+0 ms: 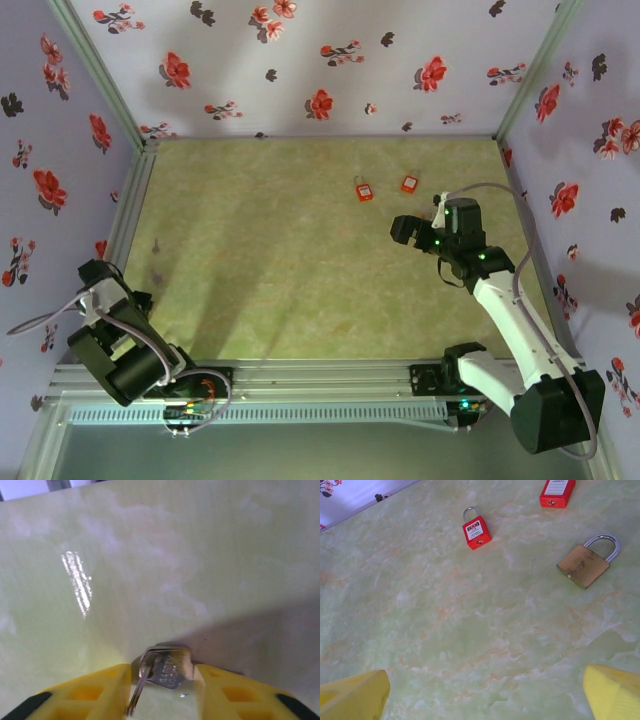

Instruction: Unlock with the key

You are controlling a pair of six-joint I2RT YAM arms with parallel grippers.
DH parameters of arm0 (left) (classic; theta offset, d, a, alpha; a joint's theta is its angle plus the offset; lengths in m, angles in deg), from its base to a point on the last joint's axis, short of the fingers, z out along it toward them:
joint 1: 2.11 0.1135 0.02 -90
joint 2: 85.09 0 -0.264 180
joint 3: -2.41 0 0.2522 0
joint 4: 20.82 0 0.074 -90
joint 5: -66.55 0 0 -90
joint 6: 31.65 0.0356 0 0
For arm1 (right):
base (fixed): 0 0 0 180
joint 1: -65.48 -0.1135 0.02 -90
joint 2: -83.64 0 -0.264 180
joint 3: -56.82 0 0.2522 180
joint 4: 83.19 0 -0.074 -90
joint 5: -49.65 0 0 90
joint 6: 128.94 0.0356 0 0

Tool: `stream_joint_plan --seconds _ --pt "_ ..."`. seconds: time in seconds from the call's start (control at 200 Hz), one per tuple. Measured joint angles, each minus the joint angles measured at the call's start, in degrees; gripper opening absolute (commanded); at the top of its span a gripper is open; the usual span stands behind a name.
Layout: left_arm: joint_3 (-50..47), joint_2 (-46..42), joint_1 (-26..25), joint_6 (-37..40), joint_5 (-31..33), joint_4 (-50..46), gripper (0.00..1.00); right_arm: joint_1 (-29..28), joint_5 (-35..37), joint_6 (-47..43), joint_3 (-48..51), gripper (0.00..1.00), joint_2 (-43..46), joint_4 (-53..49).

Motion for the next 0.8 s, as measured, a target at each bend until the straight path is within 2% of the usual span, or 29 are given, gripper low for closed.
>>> stream_joint_plan --seconds 0.25,0.425,0.585,0.8 --pt "-0.1 -0.1 0.3 0.9 -1.0 1.3 0.07 0.0 0.0 0.0 0.0 0.99 0.1 0.0" --pt "-0.1 -0.5 0.3 1.0 -2.5 1.2 0.00 0.0 0.0 0.0 0.0 0.99 0.1 0.0" --pt "-0.1 -2.3 0.3 1.0 -4.9 0.3 0.00 0.0 0.0 0.0 0.0 0.99 0.1 0.0" --pt "1.5 -9.9 0.0 0.1 -9.6 -3.5 0.00 0.0 0.0 0.5 0.0 0.99 0.0 0.0"
